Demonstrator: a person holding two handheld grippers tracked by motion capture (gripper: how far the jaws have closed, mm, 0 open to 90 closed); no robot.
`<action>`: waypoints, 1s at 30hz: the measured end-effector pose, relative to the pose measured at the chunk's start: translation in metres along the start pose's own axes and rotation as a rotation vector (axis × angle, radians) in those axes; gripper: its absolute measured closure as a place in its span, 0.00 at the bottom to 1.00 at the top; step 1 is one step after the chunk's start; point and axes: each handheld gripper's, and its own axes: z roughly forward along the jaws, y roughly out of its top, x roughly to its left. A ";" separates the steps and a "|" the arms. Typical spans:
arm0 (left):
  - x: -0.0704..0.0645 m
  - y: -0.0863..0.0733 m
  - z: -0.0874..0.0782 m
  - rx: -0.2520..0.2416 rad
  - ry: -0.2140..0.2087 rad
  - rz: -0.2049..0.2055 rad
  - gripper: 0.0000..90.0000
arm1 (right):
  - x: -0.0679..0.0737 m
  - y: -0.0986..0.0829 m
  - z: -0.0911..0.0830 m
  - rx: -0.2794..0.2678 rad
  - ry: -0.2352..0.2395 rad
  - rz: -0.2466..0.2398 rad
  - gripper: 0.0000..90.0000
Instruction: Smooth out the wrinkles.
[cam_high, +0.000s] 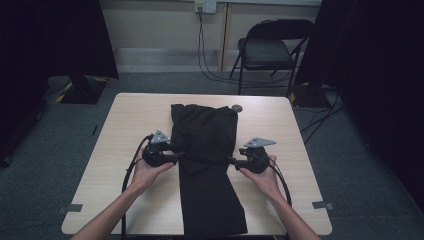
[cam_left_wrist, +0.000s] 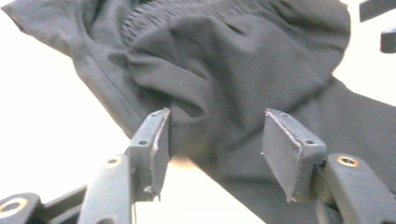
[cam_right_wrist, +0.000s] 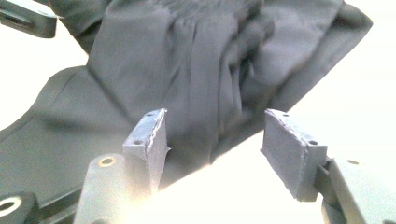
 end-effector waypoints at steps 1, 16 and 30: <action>-0.004 -0.003 -0.003 0.012 -0.019 0.009 0.44 | 0.000 0.000 0.000 0.000 0.000 0.000 0.43; -0.040 -0.034 0.017 0.183 0.019 0.186 0.35 | 0.005 -0.016 0.031 0.068 -0.049 -0.057 0.42; -0.028 -0.034 0.000 0.182 0.009 0.157 0.44 | -0.010 -0.017 0.011 0.092 -0.105 -0.085 0.42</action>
